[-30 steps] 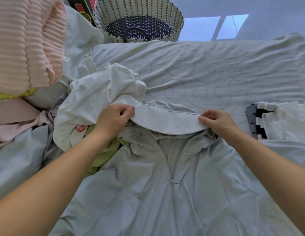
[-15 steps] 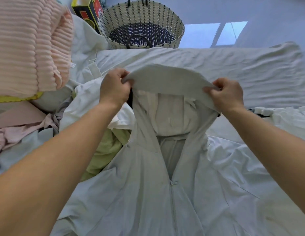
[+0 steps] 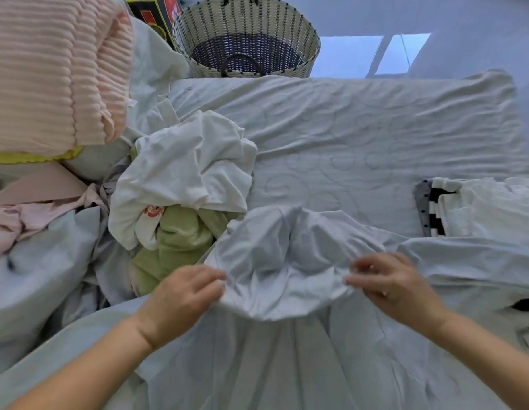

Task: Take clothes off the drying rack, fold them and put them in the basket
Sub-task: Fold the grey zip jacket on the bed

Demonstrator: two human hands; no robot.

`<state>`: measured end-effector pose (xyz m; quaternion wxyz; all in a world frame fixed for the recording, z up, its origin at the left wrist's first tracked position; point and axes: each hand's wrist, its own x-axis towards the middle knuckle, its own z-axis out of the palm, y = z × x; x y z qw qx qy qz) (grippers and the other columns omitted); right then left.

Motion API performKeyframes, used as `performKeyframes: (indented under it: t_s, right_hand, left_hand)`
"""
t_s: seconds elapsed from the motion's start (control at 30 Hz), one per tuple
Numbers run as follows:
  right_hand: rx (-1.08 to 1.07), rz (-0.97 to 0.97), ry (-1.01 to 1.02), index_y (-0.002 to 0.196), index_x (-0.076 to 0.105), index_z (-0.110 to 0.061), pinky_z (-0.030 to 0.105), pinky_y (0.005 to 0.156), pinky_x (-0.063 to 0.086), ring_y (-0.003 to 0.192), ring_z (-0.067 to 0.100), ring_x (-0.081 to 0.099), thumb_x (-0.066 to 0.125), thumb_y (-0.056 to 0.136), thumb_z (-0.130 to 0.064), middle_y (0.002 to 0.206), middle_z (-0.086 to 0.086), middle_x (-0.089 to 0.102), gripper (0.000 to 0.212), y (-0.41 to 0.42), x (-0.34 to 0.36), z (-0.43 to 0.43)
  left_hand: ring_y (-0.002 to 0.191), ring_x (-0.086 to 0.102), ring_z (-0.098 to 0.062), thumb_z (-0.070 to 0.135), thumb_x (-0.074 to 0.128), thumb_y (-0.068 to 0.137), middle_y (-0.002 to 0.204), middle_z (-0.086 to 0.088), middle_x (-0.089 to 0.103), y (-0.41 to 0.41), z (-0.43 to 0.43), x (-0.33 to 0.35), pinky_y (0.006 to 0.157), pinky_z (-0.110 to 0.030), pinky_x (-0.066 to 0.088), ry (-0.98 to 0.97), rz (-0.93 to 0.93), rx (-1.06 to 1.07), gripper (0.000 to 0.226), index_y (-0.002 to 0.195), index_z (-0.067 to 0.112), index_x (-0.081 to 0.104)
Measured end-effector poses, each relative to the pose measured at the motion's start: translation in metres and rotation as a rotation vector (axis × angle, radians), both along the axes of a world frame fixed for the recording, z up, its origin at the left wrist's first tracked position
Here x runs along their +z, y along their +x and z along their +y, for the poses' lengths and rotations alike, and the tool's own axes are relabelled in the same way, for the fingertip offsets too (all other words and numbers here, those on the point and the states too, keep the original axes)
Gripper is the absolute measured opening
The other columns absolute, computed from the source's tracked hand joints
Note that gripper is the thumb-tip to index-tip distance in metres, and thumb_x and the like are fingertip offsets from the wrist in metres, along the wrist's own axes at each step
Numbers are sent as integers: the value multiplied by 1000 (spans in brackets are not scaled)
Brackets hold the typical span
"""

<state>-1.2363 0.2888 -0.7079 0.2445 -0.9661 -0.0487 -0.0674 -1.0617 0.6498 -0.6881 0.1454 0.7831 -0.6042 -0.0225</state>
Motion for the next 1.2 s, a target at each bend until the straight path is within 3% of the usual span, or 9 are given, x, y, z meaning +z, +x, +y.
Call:
performKeyframes:
  t_s: [0.1, 0.27, 0.37, 0.43, 0.5, 0.6, 0.7, 0.8, 1.2]
  right_hand:
    - [82, 76, -150, 97, 75, -35, 36, 92, 41, 92, 21, 64, 57, 84, -35, 108, 5, 67, 22, -29, -6, 16]
    - [-96, 23, -139, 119, 68, -24, 43, 95, 41, 110, 27, 56, 50, 89, -52, 125, 10, 58, 44, -7, 4, 39]
    - [-96, 206, -221, 138, 51, -29, 51, 108, 30, 135, 31, 39, 47, 82, -67, 148, 12, 41, 68, 2, -13, 56]
    - [-39, 366, -315, 143, 40, -36, 53, 109, 22, 139, 32, 33, 39, 77, -77, 151, 9, 38, 78, 1, -32, 61]
    - [-14, 458, -373, 143, 36, -38, 50, 107, 20, 135, 35, 41, 34, 74, -81, 147, 7, 45, 81, -3, -45, 61]
    - [-46, 408, -322, 146, 31, -39, 46, 110, 16, 135, 32, 41, 32, 82, -75, 150, 4, 41, 73, -7, -42, 56]
    - [-185, 293, -149, 147, 29, -36, 46, 115, 15, 139, 24, 35, 26, 93, -66, 152, 3, 38, 62, -25, -20, 45]
    - [-322, 228, -58, 146, 31, -34, 45, 118, 11, 139, 20, 34, 27, 96, -62, 151, 3, 38, 58, -68, -2, 18]
    - [-1020, 245, -56, 140, 45, -18, 56, 108, 27, 127, 26, 42, 33, 87, -58, 138, 10, 49, 68, -258, 34, -168]
  left_hand:
    - [99, 63, -22, 45, 68, 80, 115, -3, 65, -22, 17, -12, 83, -33, 48, 248, -2, -57, 34, 100, 19, 61]
    - [128, 46, -27, 60, 51, 87, 139, -5, 51, -37, -12, -12, 103, -40, 37, 167, 44, 170, 56, 126, 20, 56]
    - [142, 17, -35, 76, 35, 78, 157, -7, 21, -50, -49, -20, 110, -56, 27, 448, 135, 264, 85, 149, 31, 23]
    - [142, -20, -36, 84, 21, 71, 159, -2, -16, -58, -64, -41, 110, -65, 10, 609, 173, 291, 94, 148, 41, -12]
    - [133, -39, -33, 92, 0, 59, 154, 3, -32, -63, -72, -54, 111, -65, -2, 759, 233, 322, 100, 142, 42, -26]
    - [142, -26, -30, 86, -28, 54, 160, 5, -16, -65, -76, -52, 113, -60, -3, 687, 271, 419, 112, 151, 35, -5]
    - [148, -2, -23, 81, -6, 80, 160, -1, 12, -74, -76, -41, 114, -56, 3, 334, 300, 561, 95, 151, 23, 20]
    - [148, 4, -20, 68, 13, 93, 160, -2, 14, -94, -87, -36, 113, -57, 8, 144, 301, 547, 75, 151, 21, 16]
    - [147, 7, -22, 76, 4, 85, 160, -3, 13, -181, -287, -3, 116, -50, 9, 117, 381, 398, 88, 152, 21, 19]
